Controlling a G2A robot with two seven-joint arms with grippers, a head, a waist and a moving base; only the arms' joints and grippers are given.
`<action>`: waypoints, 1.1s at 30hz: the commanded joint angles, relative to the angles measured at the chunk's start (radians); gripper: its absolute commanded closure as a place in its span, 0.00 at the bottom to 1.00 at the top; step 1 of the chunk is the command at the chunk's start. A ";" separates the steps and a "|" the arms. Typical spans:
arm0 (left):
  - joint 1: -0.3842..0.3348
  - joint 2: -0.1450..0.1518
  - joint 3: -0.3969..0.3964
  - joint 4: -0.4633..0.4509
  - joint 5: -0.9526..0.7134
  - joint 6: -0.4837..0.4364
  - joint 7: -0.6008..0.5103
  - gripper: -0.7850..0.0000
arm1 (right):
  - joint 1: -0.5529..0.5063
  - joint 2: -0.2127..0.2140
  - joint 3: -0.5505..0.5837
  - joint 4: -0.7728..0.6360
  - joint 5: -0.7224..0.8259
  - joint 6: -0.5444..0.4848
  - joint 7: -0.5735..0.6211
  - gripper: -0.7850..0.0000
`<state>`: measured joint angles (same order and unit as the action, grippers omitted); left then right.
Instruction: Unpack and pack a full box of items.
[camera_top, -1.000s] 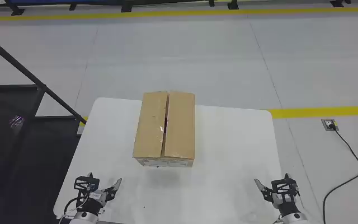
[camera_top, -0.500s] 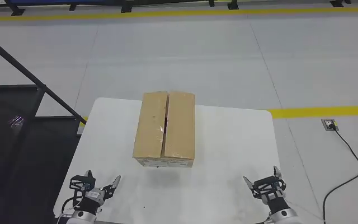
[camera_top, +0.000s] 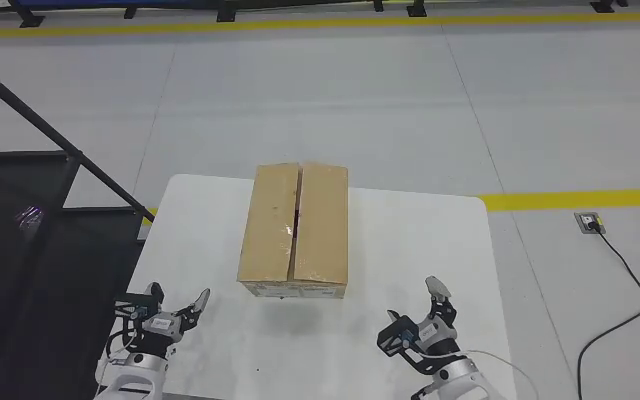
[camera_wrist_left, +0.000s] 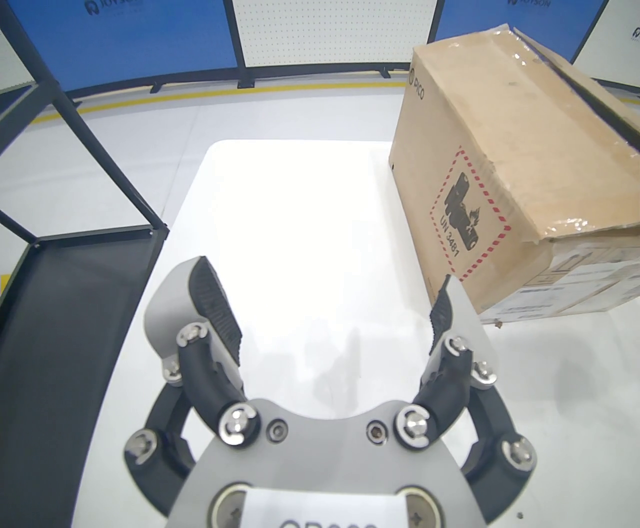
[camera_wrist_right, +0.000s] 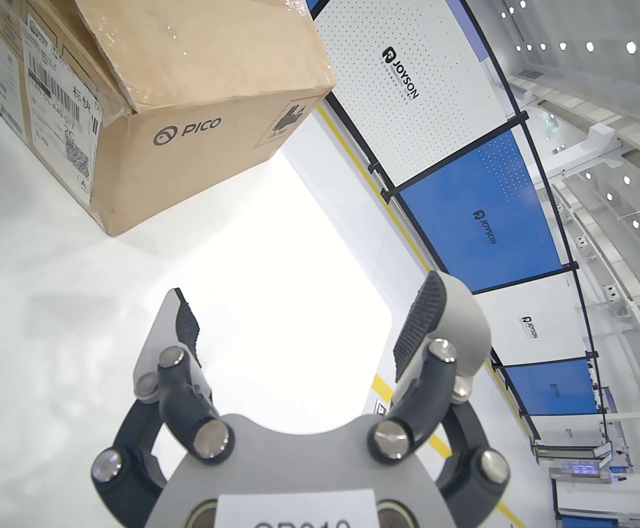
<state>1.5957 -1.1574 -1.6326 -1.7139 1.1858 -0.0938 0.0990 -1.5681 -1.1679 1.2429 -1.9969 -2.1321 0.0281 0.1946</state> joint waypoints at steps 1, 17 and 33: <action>0.000 0.000 0.000 0.000 0.000 0.000 0.000 0.00 | 0.000 0.000 0.000 0.000 -0.001 0.000 0.000 0.00; -0.255 -0.022 0.159 0.207 0.007 -0.014 -0.070 0.00 | 0.070 -0.007 -0.065 -0.007 -0.057 -0.104 -0.108 0.00; -0.286 -0.042 0.240 0.235 0.011 -0.006 -0.018 0.00 | 0.336 -0.085 -0.343 0.138 -0.193 -0.056 0.078 0.00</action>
<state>1.3071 -1.1986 -1.3935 -1.4760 1.1965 -0.0982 0.0800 -1.2479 -1.2472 0.9123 -1.8705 -2.3203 -0.0399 0.2584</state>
